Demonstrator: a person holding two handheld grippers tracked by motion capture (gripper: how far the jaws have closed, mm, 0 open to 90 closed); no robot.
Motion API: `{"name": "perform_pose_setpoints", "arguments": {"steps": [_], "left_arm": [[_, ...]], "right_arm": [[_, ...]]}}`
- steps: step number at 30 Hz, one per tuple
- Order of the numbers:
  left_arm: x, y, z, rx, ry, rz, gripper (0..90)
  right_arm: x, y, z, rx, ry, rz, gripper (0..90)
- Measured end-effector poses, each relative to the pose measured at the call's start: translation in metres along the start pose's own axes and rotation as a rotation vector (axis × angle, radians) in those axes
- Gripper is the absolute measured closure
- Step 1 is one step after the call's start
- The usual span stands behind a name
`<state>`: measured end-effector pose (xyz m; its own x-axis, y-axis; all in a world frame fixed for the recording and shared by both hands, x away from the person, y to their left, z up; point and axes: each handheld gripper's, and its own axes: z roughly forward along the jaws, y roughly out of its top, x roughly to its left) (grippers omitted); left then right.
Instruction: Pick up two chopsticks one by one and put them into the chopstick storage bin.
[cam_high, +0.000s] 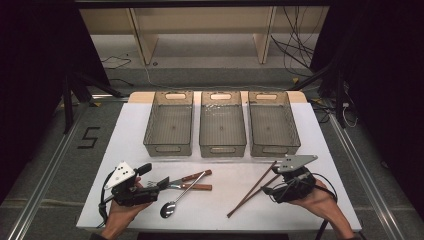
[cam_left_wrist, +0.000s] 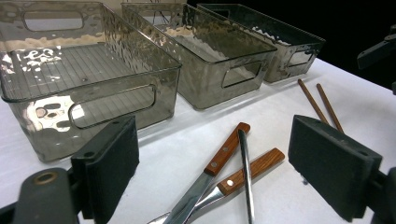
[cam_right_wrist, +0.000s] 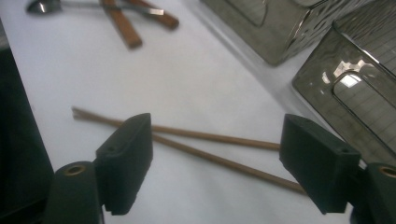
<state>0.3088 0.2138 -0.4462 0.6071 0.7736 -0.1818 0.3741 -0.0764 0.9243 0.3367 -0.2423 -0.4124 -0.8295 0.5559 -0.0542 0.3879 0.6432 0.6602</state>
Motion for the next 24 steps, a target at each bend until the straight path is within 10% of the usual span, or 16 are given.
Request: {"name": "perform_pose_setpoints", "arguments": {"steps": [11,24], "left_arm": [[0.001,0.0,0.0,-0.003,0.001,-0.003,15.8],[0.001,0.0,0.0,0.0,0.003,-0.006,15.8]], "right_arm": [[-0.001,0.018,0.027,0.277,0.048,-0.21,34.4],[-0.005,0.025,0.054,0.435,0.084,-0.364,44.8]]}}
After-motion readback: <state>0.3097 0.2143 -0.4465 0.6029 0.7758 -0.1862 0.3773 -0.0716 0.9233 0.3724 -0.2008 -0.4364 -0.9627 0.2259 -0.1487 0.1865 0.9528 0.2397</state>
